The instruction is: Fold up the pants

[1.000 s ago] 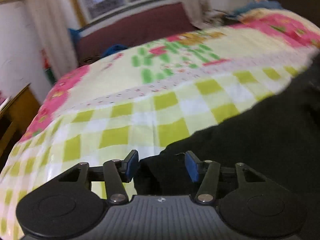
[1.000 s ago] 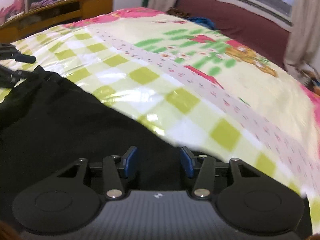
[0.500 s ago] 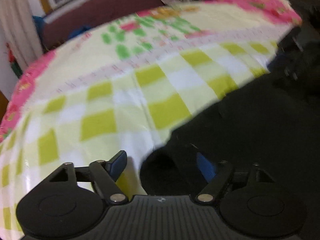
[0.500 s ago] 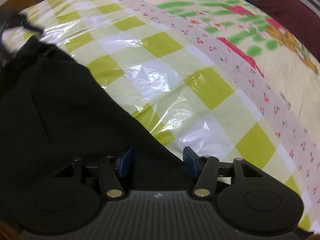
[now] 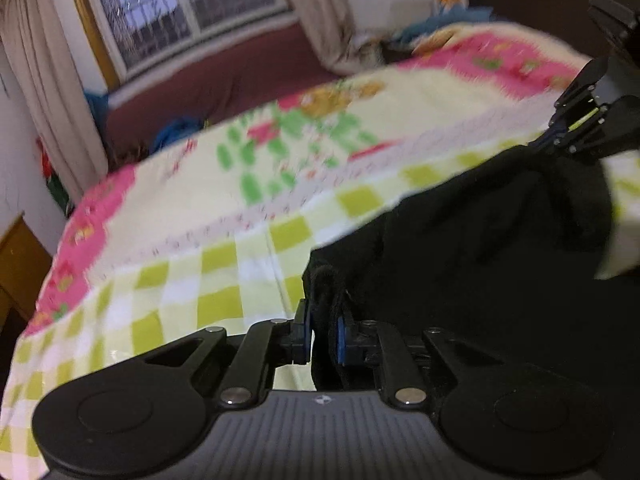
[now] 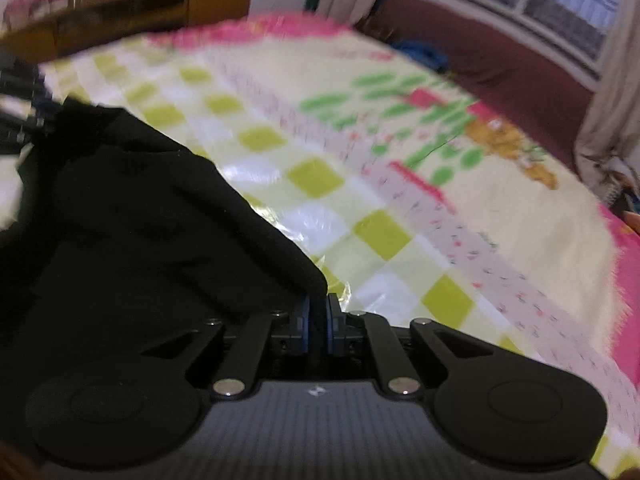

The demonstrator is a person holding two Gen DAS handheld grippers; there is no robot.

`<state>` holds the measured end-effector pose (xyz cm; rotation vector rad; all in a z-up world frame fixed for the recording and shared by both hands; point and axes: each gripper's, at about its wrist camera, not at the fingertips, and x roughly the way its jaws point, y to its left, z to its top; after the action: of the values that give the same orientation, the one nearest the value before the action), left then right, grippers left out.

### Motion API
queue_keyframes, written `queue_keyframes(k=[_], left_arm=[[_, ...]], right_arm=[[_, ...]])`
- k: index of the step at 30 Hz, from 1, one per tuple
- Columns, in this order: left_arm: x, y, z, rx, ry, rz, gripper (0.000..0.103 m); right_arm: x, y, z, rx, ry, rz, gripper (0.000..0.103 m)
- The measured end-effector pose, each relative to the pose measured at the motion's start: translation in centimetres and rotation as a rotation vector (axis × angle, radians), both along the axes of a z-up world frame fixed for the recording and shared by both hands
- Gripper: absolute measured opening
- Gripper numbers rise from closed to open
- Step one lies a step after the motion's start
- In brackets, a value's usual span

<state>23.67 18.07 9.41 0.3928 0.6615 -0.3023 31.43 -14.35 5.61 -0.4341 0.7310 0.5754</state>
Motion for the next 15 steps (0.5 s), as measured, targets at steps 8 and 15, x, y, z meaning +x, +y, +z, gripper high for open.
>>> queue_keyframes(k=[8,15], left_arm=[[-14.5,-0.1,-2.1,-0.016,0.032,-0.041,0.028],[-18.1,0.2,-9.1,0.028,0.121,0.044,0.029]], right_arm=[[-17.4,-3.2,-1.8,0.068,0.088,-0.051,0.006],[-23.1,0.7,-10.7,-0.057,0.241,-0.031,0.001]])
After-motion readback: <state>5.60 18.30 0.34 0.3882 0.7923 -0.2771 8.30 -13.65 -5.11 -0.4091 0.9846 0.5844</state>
